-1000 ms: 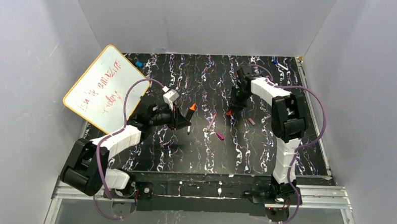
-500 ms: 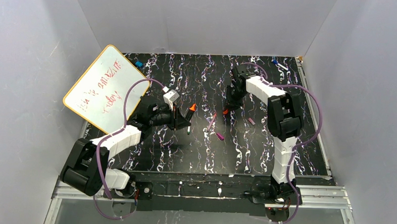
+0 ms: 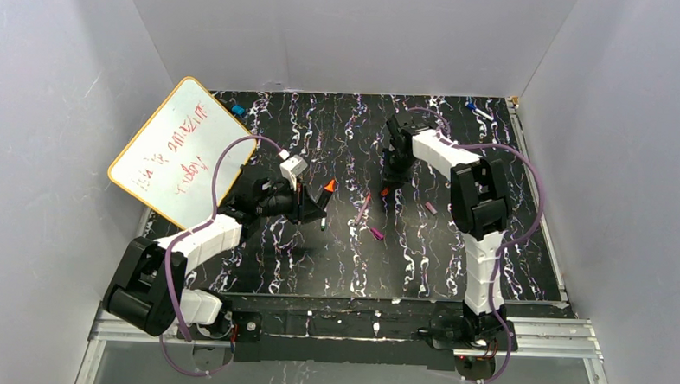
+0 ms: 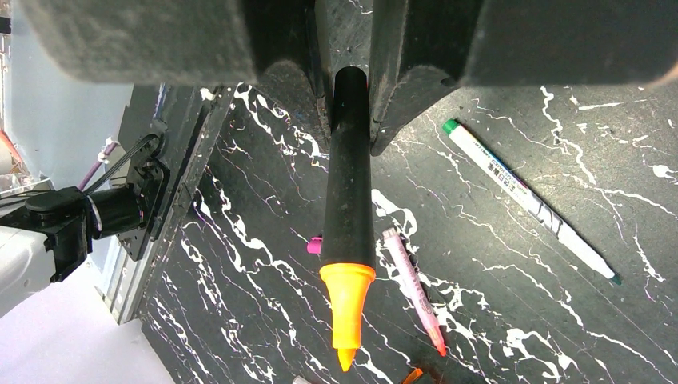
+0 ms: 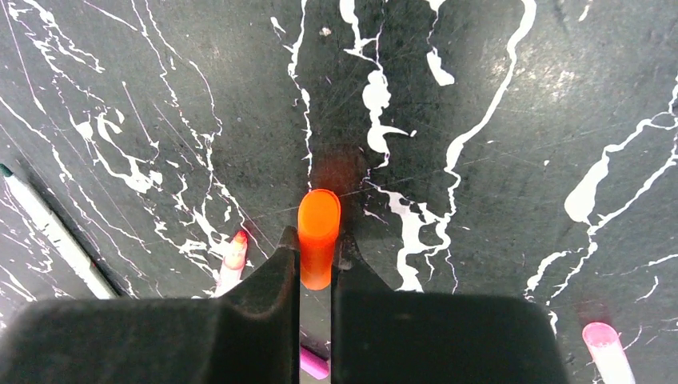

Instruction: Insert the pens into the pen caps

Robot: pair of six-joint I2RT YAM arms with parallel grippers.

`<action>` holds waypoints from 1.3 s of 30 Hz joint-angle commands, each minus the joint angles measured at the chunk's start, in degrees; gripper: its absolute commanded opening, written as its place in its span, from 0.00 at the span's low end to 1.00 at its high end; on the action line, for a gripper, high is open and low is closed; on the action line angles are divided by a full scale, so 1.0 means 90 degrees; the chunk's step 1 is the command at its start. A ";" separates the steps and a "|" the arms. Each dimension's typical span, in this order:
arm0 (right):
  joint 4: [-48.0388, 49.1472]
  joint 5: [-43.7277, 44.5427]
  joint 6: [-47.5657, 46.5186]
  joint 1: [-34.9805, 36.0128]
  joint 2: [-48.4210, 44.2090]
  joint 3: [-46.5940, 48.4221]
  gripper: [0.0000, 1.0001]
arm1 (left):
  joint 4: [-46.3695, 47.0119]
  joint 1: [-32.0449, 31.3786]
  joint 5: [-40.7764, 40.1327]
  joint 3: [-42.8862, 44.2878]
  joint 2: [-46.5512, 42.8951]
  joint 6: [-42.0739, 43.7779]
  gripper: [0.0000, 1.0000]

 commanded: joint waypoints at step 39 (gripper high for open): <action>0.9102 -0.2861 0.1989 0.0213 -0.5303 -0.4502 0.05 | 0.8814 -0.0491 0.1342 0.0162 0.2084 -0.6438 0.00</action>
